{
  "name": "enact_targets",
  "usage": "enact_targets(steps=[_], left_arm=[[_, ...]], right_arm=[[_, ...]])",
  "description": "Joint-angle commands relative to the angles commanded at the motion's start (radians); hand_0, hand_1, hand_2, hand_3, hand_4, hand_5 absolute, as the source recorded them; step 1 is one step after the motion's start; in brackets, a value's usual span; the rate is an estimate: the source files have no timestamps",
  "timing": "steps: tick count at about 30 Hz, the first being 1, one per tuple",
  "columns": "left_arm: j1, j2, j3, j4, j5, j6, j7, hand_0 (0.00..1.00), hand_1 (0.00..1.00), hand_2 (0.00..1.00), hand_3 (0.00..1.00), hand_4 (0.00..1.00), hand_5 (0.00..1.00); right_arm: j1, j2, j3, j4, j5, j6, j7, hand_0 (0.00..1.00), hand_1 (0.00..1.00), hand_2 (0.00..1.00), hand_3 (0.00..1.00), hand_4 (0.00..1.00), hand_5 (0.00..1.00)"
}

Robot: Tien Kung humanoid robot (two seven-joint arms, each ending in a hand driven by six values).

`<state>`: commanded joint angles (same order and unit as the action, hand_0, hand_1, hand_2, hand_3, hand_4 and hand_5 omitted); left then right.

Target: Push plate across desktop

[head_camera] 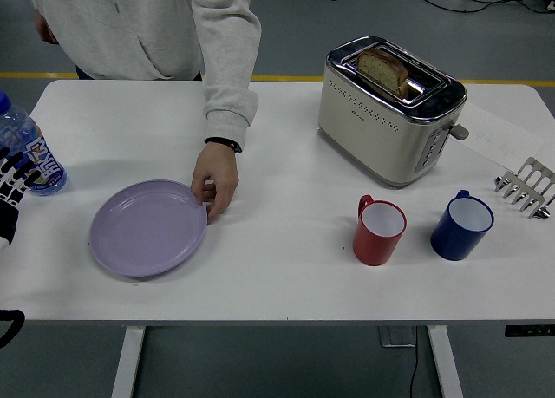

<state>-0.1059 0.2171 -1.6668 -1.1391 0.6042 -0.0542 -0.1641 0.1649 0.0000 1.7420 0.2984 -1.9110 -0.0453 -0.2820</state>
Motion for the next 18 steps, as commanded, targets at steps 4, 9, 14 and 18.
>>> enact_targets(steps=[4,9,14,18], left_arm=[[-0.001,0.001,0.0,0.0,0.0,0.0,0.0,0.634,0.658,0.651,0.599,0.548,0.998],[-0.001,0.0,-0.001,0.0,0.0,0.0,0.0,0.634,0.658,0.651,0.599,0.548,0.998],[-0.003,-0.001,0.0,0.0,0.001,0.0,0.0,0.634,0.658,0.652,0.6,0.549,0.998],[-0.004,-0.001,-0.003,0.001,0.001,0.001,0.0,0.634,0.658,0.65,0.6,0.549,0.998]], right_arm=[[0.001,0.0,0.001,0.0,-0.001,0.0,0.0,0.605,0.624,0.722,0.664,0.209,0.503],[0.002,0.0,0.002,0.0,-0.002,0.0,0.001,0.605,0.624,0.722,0.664,0.209,0.503],[0.003,0.0,0.004,0.0,-0.006,0.001,0.001,0.605,0.623,0.722,0.662,0.207,0.503],[0.005,0.0,0.004,0.0,-0.007,0.001,0.0,0.604,0.622,0.722,0.662,0.207,0.504]])
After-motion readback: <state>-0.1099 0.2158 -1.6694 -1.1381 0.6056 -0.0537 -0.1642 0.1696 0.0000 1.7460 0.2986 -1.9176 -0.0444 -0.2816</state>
